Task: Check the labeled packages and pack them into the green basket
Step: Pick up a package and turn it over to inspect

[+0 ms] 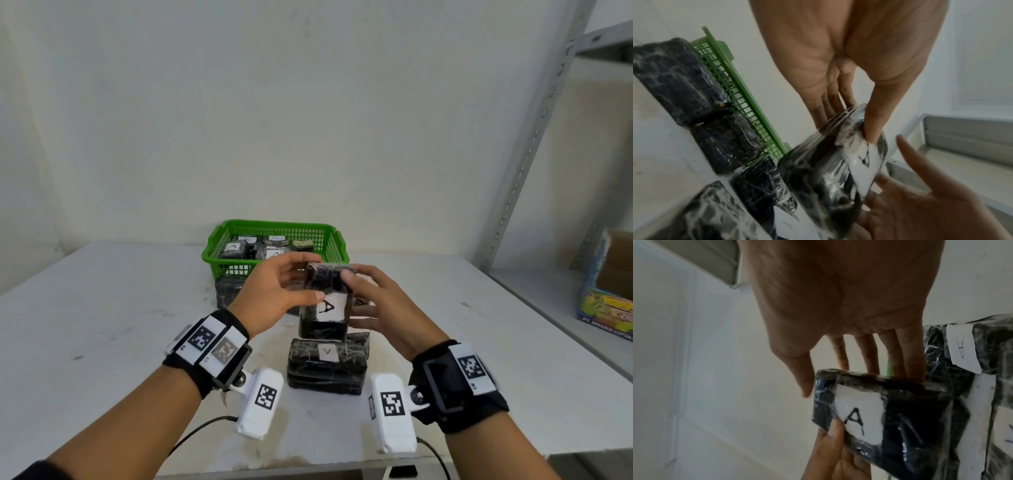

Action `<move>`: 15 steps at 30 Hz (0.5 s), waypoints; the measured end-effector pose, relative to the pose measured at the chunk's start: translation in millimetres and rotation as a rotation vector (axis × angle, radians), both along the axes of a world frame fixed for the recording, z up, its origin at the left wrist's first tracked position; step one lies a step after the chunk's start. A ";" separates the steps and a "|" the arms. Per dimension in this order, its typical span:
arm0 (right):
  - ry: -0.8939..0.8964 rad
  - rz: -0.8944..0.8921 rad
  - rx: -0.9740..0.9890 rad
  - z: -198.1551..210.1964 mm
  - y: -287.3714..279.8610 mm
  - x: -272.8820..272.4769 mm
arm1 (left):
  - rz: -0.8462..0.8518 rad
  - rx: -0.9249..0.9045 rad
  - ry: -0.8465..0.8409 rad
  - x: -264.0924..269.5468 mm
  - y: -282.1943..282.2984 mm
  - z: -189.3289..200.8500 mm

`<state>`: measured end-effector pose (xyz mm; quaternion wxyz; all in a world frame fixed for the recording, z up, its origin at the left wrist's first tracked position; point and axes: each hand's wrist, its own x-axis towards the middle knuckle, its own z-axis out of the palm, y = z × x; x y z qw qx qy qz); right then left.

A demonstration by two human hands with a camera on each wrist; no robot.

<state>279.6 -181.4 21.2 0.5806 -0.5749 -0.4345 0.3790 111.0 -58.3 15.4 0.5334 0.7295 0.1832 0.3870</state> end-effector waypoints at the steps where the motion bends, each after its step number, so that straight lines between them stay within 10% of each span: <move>1: 0.006 0.020 -0.038 0.4 -0.3 -0.4 | -0.007 0.012 -0.026 -0.6 -1.1 0.4; 8: 0.129 0.106 -0.072 0.6 -1.2 0.6 | -0.131 0.072 -0.111 -3.0 -4.4 4.6; 15: 0.080 0.111 0.058 -2.4 -1.5 2.9 | -0.264 -0.144 0.224 0.2 -4.8 1.3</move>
